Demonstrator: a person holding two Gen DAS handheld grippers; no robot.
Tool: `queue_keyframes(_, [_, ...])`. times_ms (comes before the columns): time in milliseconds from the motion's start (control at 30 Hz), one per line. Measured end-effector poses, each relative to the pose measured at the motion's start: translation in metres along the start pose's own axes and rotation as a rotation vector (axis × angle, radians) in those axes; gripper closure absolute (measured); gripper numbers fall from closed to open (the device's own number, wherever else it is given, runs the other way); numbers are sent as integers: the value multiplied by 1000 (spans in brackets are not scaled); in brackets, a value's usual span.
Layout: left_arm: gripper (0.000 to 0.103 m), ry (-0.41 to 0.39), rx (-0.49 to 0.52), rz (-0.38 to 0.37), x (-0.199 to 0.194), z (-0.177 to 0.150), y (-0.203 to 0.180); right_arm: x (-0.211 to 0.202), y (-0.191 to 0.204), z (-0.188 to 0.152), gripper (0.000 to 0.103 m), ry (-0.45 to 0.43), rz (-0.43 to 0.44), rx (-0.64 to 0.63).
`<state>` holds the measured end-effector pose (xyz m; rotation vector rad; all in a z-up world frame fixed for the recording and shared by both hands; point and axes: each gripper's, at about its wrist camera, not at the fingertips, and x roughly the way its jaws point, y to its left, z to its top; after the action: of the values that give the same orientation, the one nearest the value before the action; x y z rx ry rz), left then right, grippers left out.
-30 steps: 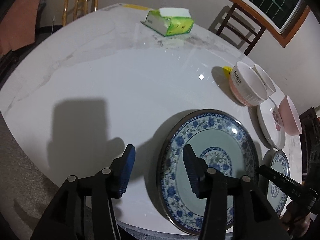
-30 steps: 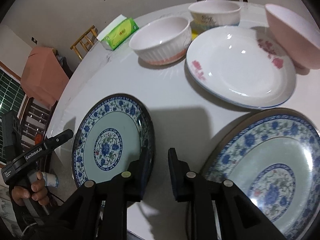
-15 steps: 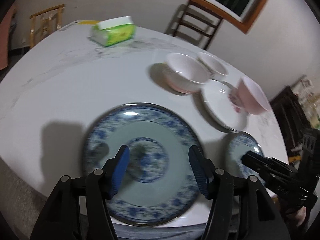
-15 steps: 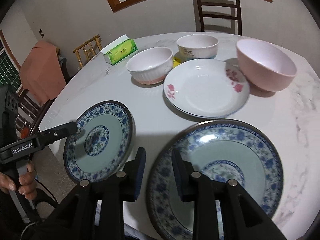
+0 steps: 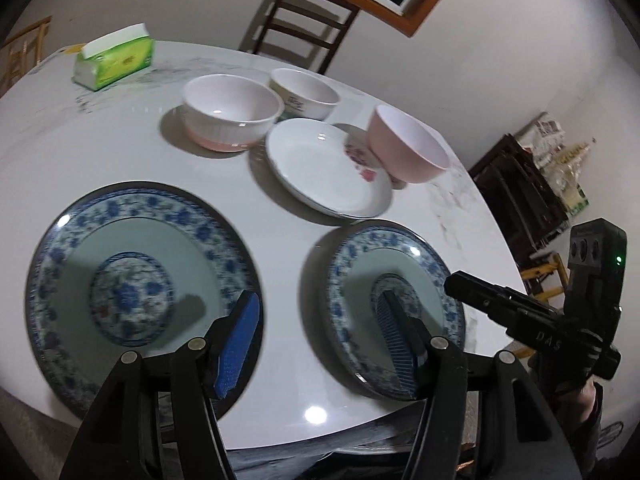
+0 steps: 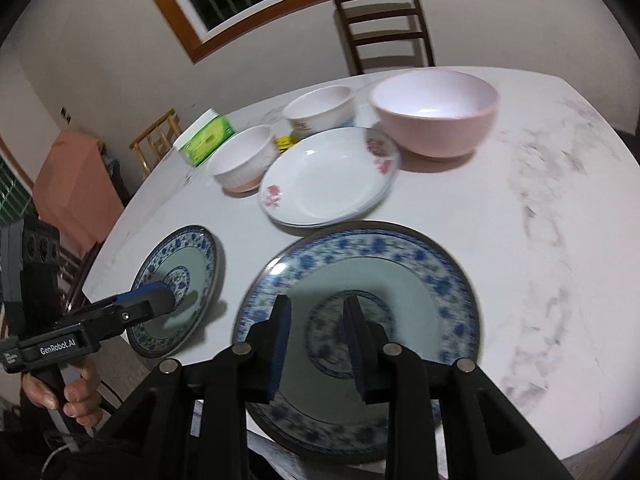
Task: Organize plates and bowls
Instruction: 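Grasp the rim of the smaller blue-and-white plate with the left tool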
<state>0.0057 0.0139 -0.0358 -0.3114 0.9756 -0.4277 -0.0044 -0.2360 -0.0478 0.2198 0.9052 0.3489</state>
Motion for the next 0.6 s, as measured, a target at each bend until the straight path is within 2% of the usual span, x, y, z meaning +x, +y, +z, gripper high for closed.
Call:
queue_keyframes(167, [48,33,3,-27,14,-3,-10,-11,-35,-4,76,-8,-1,70])
queue_keyframes(600, [66,112,-12,-38,46,-5,-18,-14,-91,-15,76,20,10,169])
